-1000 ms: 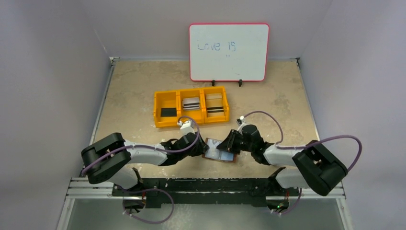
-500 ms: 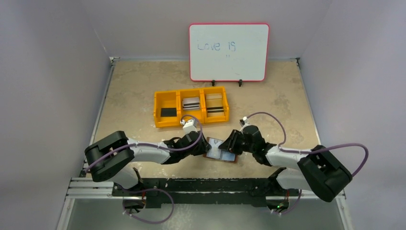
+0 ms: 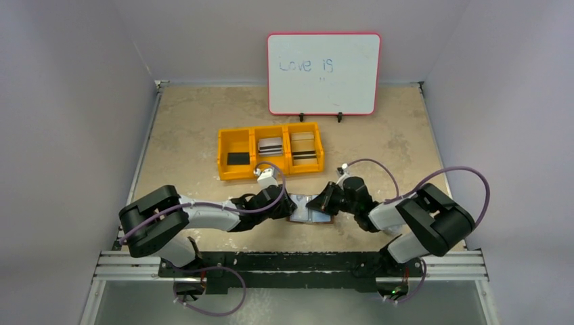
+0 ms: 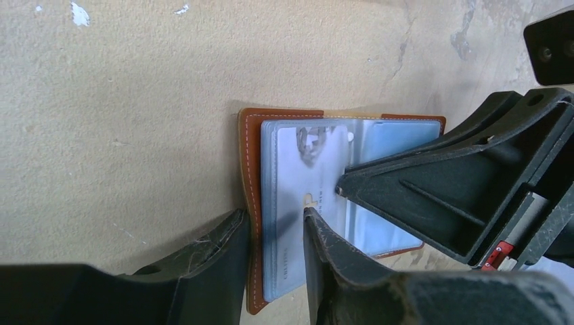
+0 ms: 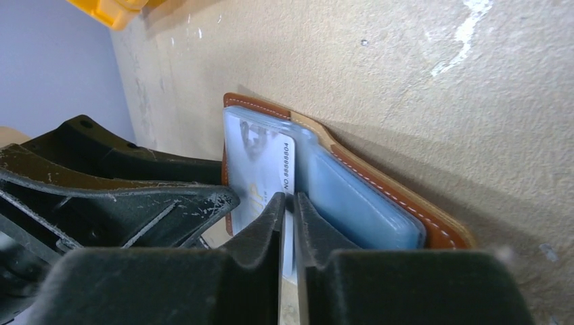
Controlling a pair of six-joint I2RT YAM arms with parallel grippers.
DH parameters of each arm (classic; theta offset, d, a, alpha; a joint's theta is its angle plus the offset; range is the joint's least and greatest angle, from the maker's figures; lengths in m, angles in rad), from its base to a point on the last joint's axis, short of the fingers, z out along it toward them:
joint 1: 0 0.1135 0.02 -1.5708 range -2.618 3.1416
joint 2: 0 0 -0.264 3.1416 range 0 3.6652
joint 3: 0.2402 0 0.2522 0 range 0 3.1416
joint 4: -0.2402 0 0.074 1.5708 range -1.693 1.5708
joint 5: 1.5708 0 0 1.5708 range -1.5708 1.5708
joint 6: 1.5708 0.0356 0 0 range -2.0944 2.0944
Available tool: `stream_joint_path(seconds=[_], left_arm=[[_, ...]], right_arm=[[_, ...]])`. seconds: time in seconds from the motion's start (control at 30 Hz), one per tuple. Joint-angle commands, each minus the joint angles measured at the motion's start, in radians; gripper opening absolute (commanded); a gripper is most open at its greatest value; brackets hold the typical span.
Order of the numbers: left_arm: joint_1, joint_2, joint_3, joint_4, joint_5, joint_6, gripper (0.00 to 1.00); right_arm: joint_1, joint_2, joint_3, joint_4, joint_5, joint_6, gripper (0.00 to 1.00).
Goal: Take the credit cards out of the card holder
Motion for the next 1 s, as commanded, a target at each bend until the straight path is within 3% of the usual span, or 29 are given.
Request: stream_joint_path(seconds=[0.0, 0.23, 0.4, 0.83, 0.97], left_arm=[[-0.002, 0.004, 0.001, 0.033, 0.03, 0.011, 0.3], [-0.001, -0.008, -0.002, 0.013, -0.002, 0.002, 0.0], [-0.003, -0.038, -0.009, -0.032, -0.044, 0.001, 0.0], [-0.001, -0.069, -0.003, -0.075, -0.073, 0.01, 0.0], [-0.002, -0.067, 0.006, -0.076, -0.07, 0.017, 0.0]], right_arm=[[0.012, 0.058, -0.031, 0.091, -0.062, 0.033, 0.09], [0.012, 0.053, -0.033, 0.102, -0.066, 0.028, 0.0], [0.005, 0.006, -0.055, 0.087, -0.052, 0.029, 0.0], [-0.019, -0.231, -0.071, -0.177, 0.068, 0.005, 0.0], [-0.028, -0.225, -0.075, -0.161, 0.042, -0.006, 0.0]])
